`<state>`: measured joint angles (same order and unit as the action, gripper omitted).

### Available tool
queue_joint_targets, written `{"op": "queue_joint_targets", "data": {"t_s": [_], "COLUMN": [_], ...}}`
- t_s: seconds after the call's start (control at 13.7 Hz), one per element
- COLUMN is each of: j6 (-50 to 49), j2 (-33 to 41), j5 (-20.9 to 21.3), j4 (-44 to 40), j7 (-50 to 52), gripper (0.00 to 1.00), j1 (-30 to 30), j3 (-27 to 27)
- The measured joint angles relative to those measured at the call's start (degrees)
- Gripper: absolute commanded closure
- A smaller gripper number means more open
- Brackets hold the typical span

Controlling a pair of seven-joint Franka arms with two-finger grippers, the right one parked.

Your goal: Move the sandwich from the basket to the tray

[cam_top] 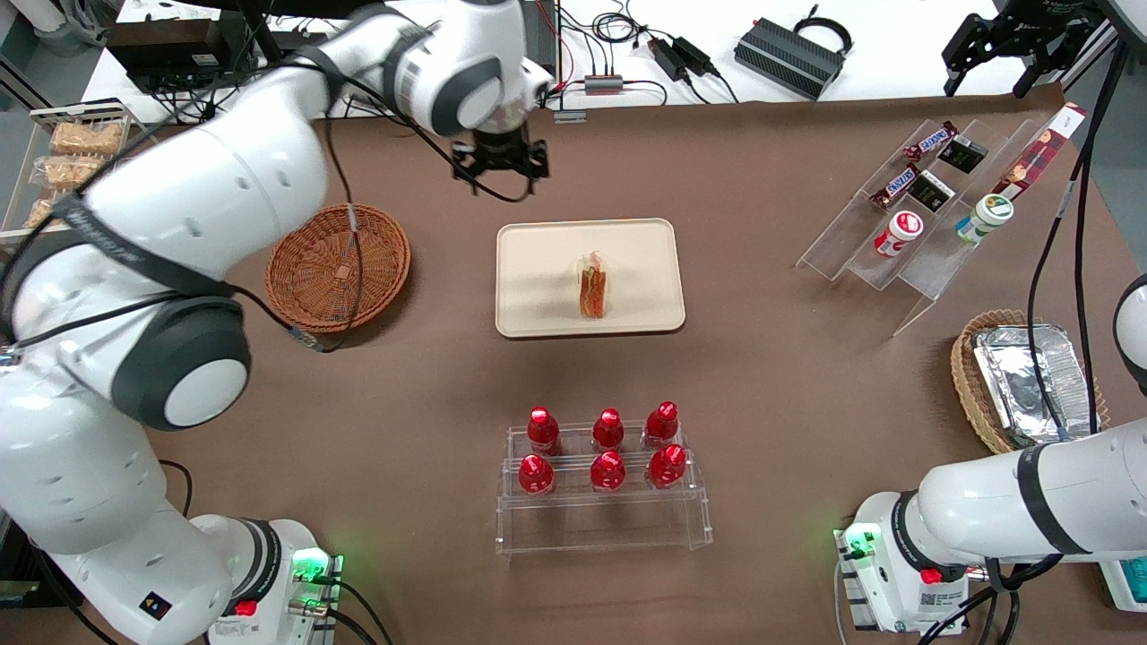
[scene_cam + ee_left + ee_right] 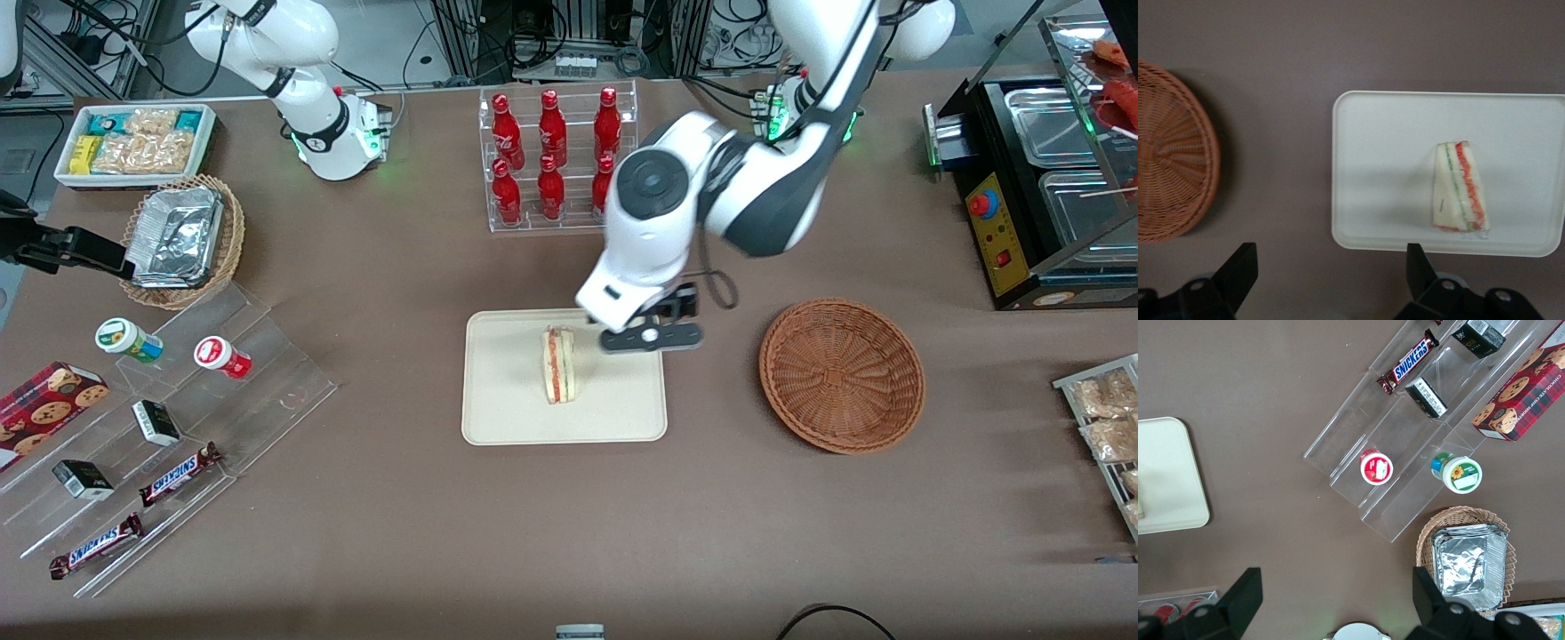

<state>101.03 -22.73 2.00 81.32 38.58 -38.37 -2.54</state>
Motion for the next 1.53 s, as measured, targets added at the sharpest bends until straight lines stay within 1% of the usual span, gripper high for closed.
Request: {"op": "queue_joint_targets", "data": {"t_s": [0.22, 0.73, 0.88, 1.17, 1.24, 1.31, 1.53], "j6": [-6.18, -13.27, -13.86, -15.45, -16.11, -16.54, -18.21], "j2": [4.59, 9.38, 11.89, 15.3, 15.93, 16.51, 18.19], "j5": [-0.01, -0.15, -0.3, -1.75, -1.79, -1.8, -1.79], "j4": [0.14, 0.96, 2.06, 3.03, 3.16, 3.21, 3.26], "j7": [-6.38, -28.52, -33.26, -40.67, -41.71, -42.0, -42.03], "gripper": [0.01, 0.01, 0.01, 0.01, 0.01, 0.01, 0.01], "j1": [0.17, 0.46, 2.8, 10.81, 13.24, 16.26, 26.49], "j3": [-5.48, -19.14, -21.14, -20.58, -18.69, -15.71, -5.42]}}
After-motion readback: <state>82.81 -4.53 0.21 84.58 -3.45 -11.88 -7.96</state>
